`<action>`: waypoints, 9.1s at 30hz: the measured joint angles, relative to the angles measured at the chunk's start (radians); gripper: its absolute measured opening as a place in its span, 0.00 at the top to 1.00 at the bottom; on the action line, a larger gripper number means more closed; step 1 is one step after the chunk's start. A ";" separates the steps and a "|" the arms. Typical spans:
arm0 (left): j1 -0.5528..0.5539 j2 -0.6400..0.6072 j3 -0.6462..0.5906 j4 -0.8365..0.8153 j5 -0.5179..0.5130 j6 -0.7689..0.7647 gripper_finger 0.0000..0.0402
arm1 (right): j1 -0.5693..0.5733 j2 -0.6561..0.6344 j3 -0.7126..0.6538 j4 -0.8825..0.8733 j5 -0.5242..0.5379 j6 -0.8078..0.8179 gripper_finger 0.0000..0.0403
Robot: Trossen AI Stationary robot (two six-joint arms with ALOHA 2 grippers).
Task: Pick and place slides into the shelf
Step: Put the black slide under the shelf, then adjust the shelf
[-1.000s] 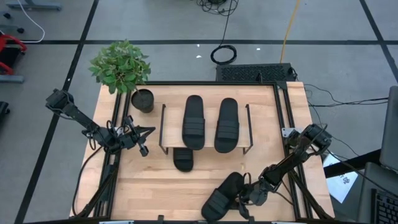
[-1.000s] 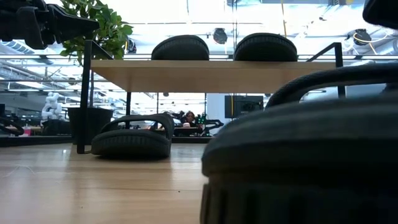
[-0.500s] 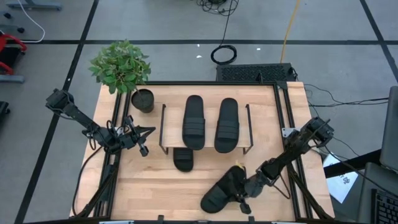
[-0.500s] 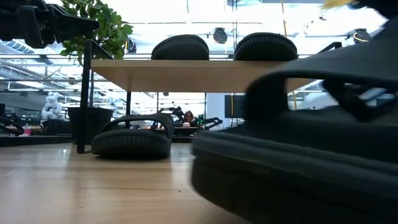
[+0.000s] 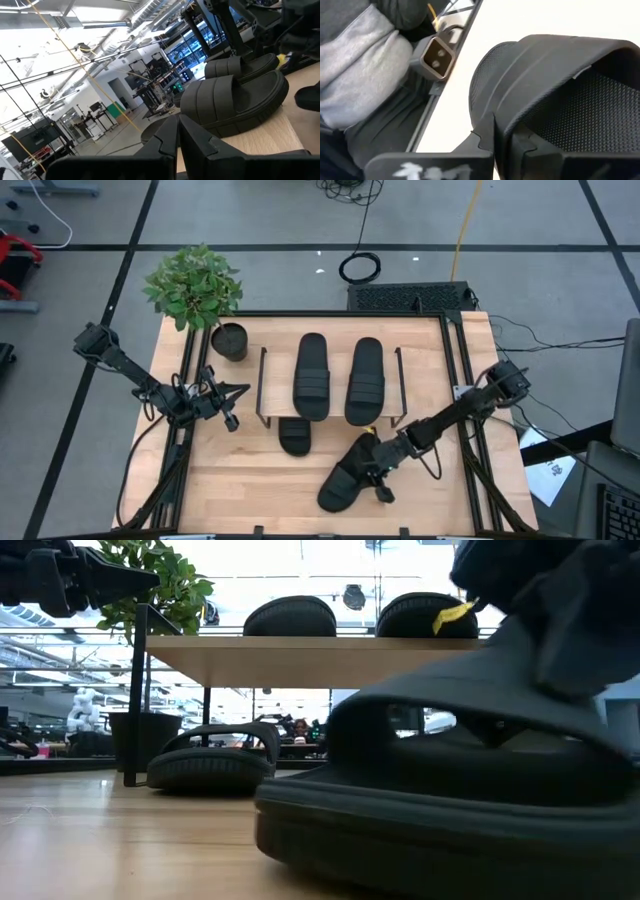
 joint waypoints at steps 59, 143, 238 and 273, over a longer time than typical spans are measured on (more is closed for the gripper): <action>0.002 0.000 0.000 -0.053 -0.002 -0.003 0.94 | 0.181 0.105 0.268 -0.076 0.442 -0.102 0.98; 0.053 0.001 0.000 -0.106 0.001 -0.061 0.94 | 0.292 0.255 0.328 -0.158 0.543 0.366 1.00; 0.054 0.001 0.000 -0.112 0.001 -0.075 0.94 | 0.185 0.249 0.328 -0.429 0.867 0.498 1.00; 0.053 0.001 -0.001 -0.135 0.019 -0.055 0.94 | 0.263 0.021 0.327 -0.329 0.834 -0.051 1.00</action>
